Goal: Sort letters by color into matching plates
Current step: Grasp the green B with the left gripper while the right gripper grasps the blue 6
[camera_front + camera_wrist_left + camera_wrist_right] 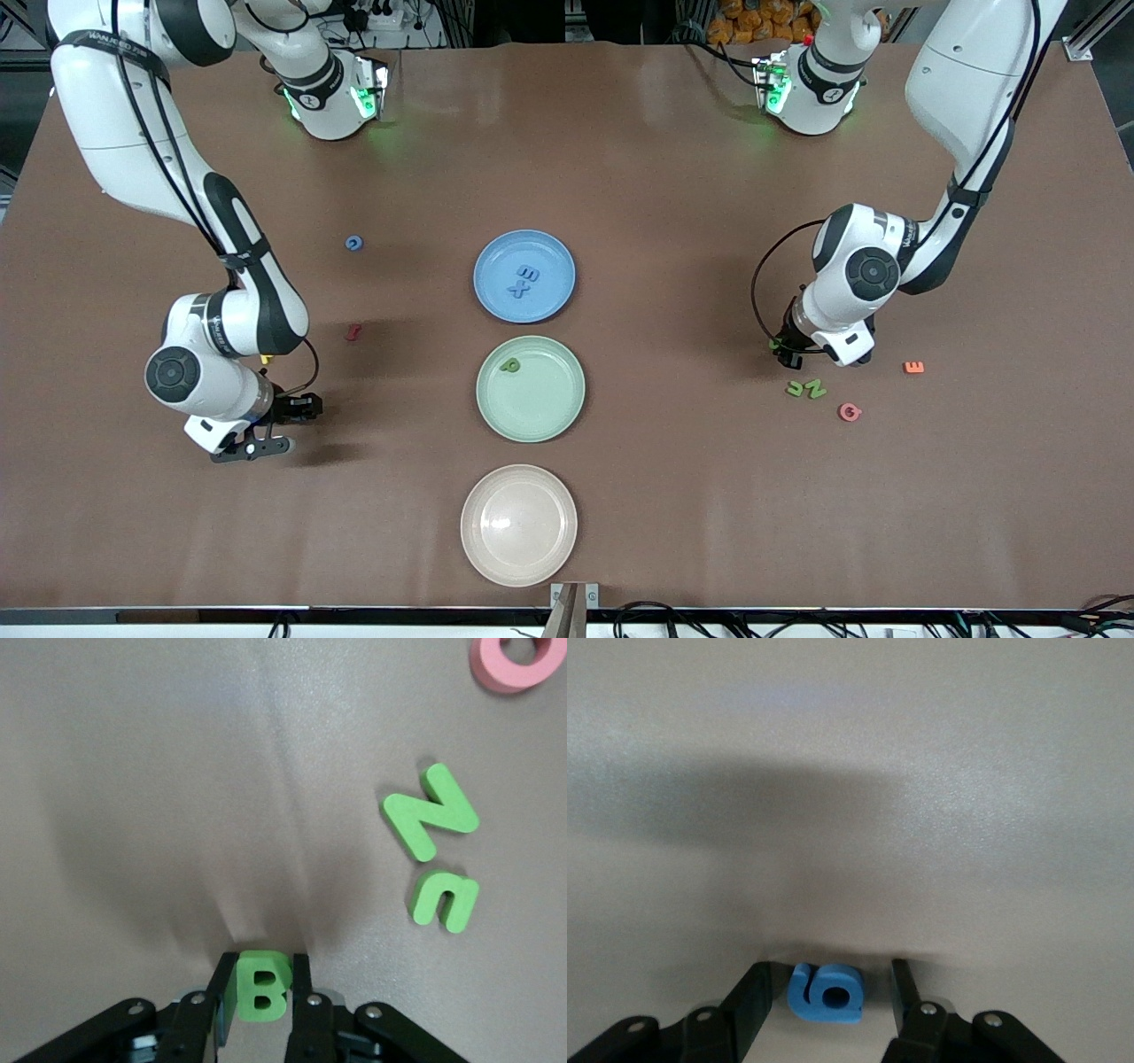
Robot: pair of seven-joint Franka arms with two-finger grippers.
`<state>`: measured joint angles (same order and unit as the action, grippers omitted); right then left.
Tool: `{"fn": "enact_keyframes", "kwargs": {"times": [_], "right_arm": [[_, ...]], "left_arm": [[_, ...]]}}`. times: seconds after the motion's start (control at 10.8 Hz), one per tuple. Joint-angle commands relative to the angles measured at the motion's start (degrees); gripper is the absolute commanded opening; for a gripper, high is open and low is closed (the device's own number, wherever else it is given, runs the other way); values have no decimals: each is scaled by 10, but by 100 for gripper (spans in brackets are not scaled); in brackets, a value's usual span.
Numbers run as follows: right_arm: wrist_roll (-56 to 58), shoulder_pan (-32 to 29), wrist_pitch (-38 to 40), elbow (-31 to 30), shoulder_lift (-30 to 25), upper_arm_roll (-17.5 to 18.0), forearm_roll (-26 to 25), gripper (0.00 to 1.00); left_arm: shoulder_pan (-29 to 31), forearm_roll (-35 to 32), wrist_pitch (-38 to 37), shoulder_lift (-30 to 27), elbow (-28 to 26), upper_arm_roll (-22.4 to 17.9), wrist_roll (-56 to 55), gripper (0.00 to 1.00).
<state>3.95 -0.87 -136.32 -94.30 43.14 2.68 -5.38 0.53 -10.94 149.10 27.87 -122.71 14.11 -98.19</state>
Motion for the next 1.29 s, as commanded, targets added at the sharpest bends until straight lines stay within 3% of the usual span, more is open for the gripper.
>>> {"fn": "enact_keyframes", "kwargs": {"times": [0.0,0.28,0.37,0.65,0.92,1.2], "right_arm": [[-5,-3,5,-25,-14,2,1,41],[-3,-5,8,-25,-21,2,2,6],[-6,-2,26,-25,-30,3,4,0],[-59,31,115,-30,-79,10,42,0],[-106,61,139,-89,-139,41,84,0],[-150,129,133,-136,-154,66,156,0]], "left_arm": [[-5,-10,5,-12,3,8,-47,0],[-17,-10,5,-25,19,44,-110,0],[-18,-10,5,-25,20,58,-115,0],[-22,-9,5,-23,53,90,-132,0],[-58,-7,5,-14,103,109,-166,0],[-99,-3,5,2,152,109,-191,0]]}}
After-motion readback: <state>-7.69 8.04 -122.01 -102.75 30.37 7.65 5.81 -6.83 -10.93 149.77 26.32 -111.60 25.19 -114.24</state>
